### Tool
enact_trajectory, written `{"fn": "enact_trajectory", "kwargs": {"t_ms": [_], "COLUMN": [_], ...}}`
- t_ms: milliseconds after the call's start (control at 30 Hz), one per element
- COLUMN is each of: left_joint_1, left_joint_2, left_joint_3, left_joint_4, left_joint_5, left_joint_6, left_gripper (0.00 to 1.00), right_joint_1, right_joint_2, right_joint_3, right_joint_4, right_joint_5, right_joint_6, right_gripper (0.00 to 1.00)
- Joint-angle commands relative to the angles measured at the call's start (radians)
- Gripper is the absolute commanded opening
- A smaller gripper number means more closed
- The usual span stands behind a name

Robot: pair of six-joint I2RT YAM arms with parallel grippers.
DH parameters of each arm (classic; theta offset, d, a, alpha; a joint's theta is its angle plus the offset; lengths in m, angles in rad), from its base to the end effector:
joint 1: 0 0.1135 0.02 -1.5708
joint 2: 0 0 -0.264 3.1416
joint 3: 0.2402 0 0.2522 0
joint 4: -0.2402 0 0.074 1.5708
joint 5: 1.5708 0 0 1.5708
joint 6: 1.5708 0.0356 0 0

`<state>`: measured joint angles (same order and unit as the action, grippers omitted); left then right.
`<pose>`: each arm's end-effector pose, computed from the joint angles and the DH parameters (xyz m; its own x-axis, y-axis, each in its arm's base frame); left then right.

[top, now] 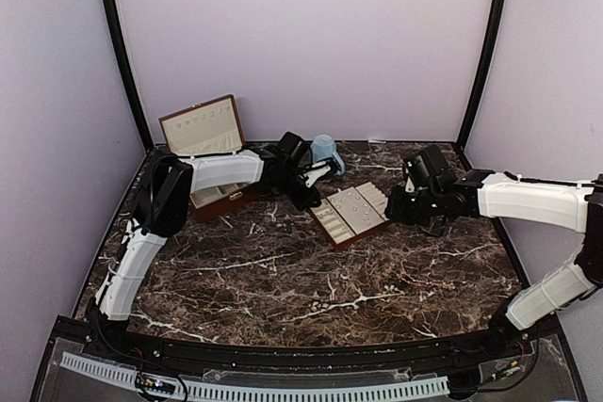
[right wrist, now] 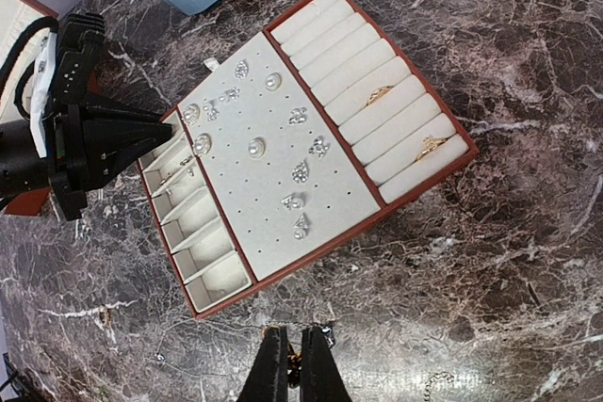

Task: Organize the mixed jewelry
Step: Adjust the compartment layer at the center of the board.

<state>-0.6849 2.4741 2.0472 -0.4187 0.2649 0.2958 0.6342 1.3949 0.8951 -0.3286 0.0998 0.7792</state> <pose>0.4178 -0.3533 0.1490 -0.3372 0.6387 -0.6916 0.8816 0.4719 0.0059 0.2369 0.1699 0.2281 -0.7985 0.2807 -0.5326 0.0362 0.9055 0.4228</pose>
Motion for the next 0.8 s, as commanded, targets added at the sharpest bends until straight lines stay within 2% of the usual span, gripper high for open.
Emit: {"fn": "enact_trajectory", "kwargs": {"t_ms": [0,100,300,567,767], "left_joint_1": [-0.002,-0.006,-0.034,-0.063,-0.108], "left_joint_2": [-0.019,-0.068,-0.188,-0.304,-0.366], "left_joint_3": [-0.005,-0.084,-0.283,-0.484,-0.590], "left_joint_4": [0.019,0.074,0.179,0.230,0.227], "left_joint_5": [-0.031,-0.064,-0.175,-0.247,-0.362], "left_joint_6": [-0.020,-0.055,-0.176,-0.473,-0.703], "left_gripper": [0.06,0.02,0.01,0.00,0.00], "right_joint_1": [-0.001,0.000,-0.001,0.002,0.015], "right_joint_2": [-0.009,0.006,0.048,0.088,0.111], "right_joint_3": [-0.002,0.019,0.079,0.109,0.122], "right_joint_4": [0.015,-0.027,-0.106,-0.109,-0.112], "right_joint_5": [0.013,0.049,0.133,0.152,0.180], "right_joint_6": [-0.012,-0.014,-0.028,-0.032,-0.029], "right_gripper": [0.00,0.00,0.00,0.00,0.00]}}
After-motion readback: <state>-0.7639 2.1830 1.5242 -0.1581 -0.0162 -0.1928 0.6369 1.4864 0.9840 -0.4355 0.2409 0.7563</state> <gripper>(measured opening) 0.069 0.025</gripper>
